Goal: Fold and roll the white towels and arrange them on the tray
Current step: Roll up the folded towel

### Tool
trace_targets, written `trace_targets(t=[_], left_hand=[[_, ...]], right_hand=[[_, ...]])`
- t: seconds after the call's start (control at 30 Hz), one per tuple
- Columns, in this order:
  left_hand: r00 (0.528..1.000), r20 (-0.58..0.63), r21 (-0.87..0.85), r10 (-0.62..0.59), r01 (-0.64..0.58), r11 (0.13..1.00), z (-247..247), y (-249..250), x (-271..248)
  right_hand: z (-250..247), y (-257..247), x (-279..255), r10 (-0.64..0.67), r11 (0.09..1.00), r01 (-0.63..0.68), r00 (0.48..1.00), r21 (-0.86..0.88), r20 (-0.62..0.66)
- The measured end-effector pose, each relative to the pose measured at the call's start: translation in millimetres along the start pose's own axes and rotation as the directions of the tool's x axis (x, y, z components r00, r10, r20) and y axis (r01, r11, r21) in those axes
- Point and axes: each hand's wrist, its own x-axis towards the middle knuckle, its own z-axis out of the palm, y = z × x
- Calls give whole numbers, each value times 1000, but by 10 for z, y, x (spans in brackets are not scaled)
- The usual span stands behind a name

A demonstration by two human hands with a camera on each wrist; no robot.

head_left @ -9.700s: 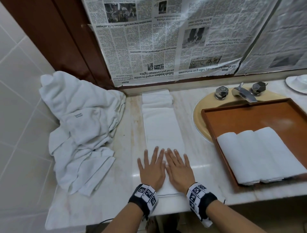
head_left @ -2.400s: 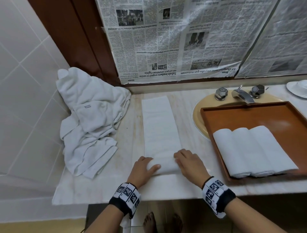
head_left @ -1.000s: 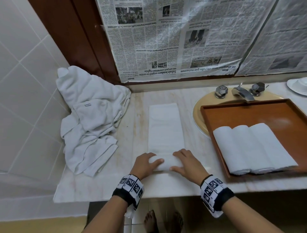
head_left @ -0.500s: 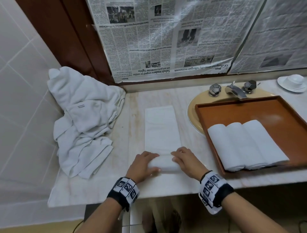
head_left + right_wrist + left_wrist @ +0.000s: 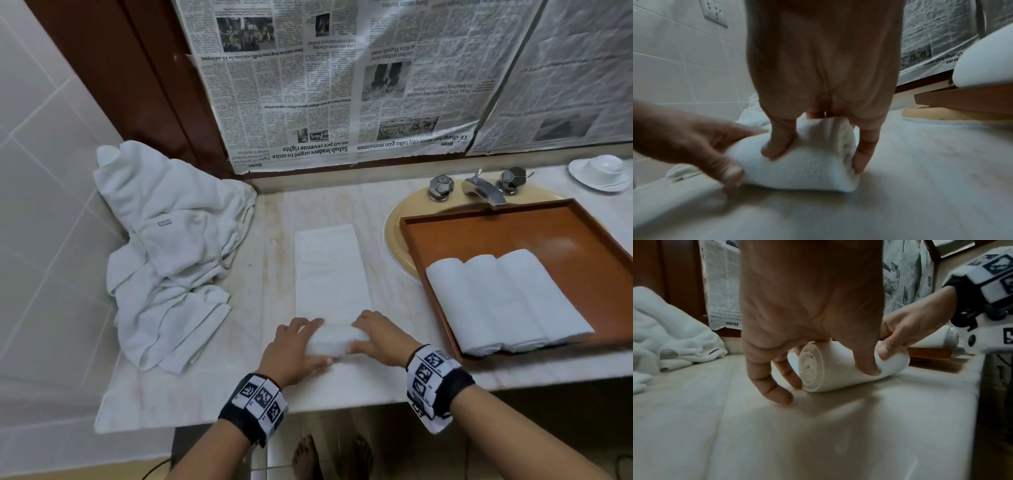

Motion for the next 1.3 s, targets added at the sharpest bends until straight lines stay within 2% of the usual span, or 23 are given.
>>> trace_targets(t=[0.1,0.2,0.27,0.33,0.4,0.5,0.6,0.67,0.77,0.83,0.93,0.97,1.03,1.13,1.2,1.3], left_hand=[[998,38,24,-57,56,998,-19,20,13],[996,66,-29,-68,70,997,-14,24,6],[996,68,-69,-61,66,995,15,-10,-1],[995,79,-94,-58,66,993,42,-40,-8],[993,95,-115,-64,75,991,34,-49,-2],[989,119,-160,-83,102,982,-13,-47,51],[984,144,-186,-107,133,974,-63,-35,88],[986,120,-152,-113,131,980,-55,4,56],[996,-82,-59,-31,26,998,15,60,-14],[990,-139,-71,-3,-6,997,44,94,-35],[996,-88,-146,-17,4,989,51,41,-10],[998,-62,-177,-22,11,984,62,-6,23],[1000,-13,-223,-25,21,975,40,-78,88],[997,71,-259,-15,33,965,-98,-82,199],[996,84,-276,-21,44,960,-151,-70,243],[998,28,-294,-55,61,954,-93,-56,216]], right_hand=[[-103,-50,-10,36,999,-36,991,-5,125],[-151,-100,-72,9,1000,-9,989,4,146],[-122,-116,-105,-25,1000,26,997,-18,78],[-41,-113,-118,-43,976,23,995,-217,-85],[92,-122,-151,-124,923,15,958,-385,-260],[293,-117,-240,-219,883,59,929,-465,-297],[309,-52,-234,-213,891,99,953,-443,-217],[220,-34,-146,-150,932,97,980,-349,-129],[43,-77,20,-42,983,43,999,-181,10],[-82,-104,83,-15,997,23,995,-69,103],[-185,-103,77,14,996,-31,982,85,190],[-182,-91,54,20,994,-38,986,106,163],[-116,-84,-22,23,998,-24,999,50,24],[80,-143,-154,-39,977,-1,983,-215,-181],[194,-171,-177,-72,950,2,975,-311,-212],[230,-121,-90,-53,952,-3,983,-306,-176]])
